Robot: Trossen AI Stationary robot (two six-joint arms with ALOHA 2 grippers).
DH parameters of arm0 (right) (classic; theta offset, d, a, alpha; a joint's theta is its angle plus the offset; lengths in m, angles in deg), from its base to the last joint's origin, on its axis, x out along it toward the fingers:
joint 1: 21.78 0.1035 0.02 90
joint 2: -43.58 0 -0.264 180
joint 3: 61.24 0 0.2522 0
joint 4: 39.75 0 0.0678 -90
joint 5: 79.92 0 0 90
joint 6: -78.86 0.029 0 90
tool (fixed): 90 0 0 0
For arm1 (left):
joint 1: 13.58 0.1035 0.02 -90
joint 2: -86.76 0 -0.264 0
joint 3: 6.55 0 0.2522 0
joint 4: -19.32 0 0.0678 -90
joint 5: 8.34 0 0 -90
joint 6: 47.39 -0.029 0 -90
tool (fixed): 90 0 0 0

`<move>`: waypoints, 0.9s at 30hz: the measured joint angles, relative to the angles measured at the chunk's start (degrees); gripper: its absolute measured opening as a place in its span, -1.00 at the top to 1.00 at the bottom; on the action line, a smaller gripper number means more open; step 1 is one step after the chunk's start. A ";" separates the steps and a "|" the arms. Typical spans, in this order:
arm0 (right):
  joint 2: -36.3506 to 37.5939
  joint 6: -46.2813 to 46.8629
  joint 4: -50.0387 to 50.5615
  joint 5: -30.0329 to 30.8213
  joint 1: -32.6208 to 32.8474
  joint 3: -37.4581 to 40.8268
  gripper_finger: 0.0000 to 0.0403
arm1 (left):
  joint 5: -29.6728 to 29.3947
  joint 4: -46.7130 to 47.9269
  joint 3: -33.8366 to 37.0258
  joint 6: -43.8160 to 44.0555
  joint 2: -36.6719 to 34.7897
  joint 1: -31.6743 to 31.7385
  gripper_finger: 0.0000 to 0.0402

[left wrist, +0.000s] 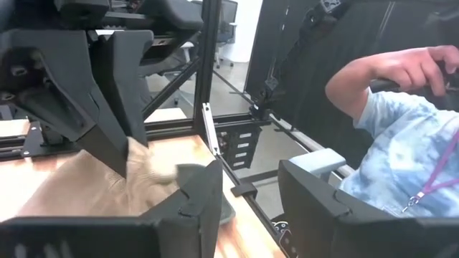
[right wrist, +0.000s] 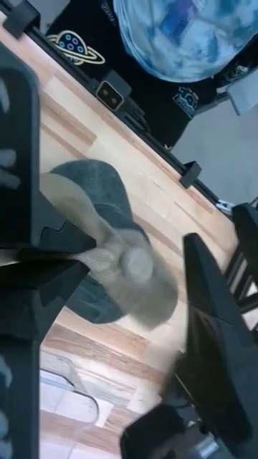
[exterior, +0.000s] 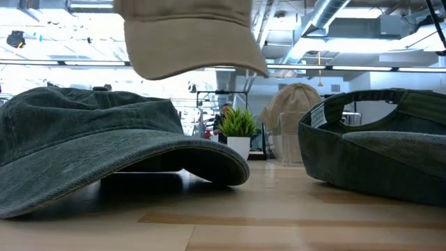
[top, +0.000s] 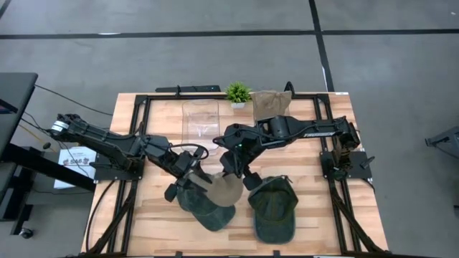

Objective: Pick & Place hat
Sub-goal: Put the brown cap into the right transparent bin

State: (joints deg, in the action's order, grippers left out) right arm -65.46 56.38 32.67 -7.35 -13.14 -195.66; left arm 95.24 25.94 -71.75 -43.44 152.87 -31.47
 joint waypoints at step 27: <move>12.58 2.70 10.86 12.57 -0.53 0.02 1.00 | 0.00 0.25 -0.02 -0.44 -2.72 -0.09 0.34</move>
State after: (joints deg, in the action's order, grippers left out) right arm -52.88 59.08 43.53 5.22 -13.66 -195.64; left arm 95.24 26.19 -71.77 -43.89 150.14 -31.56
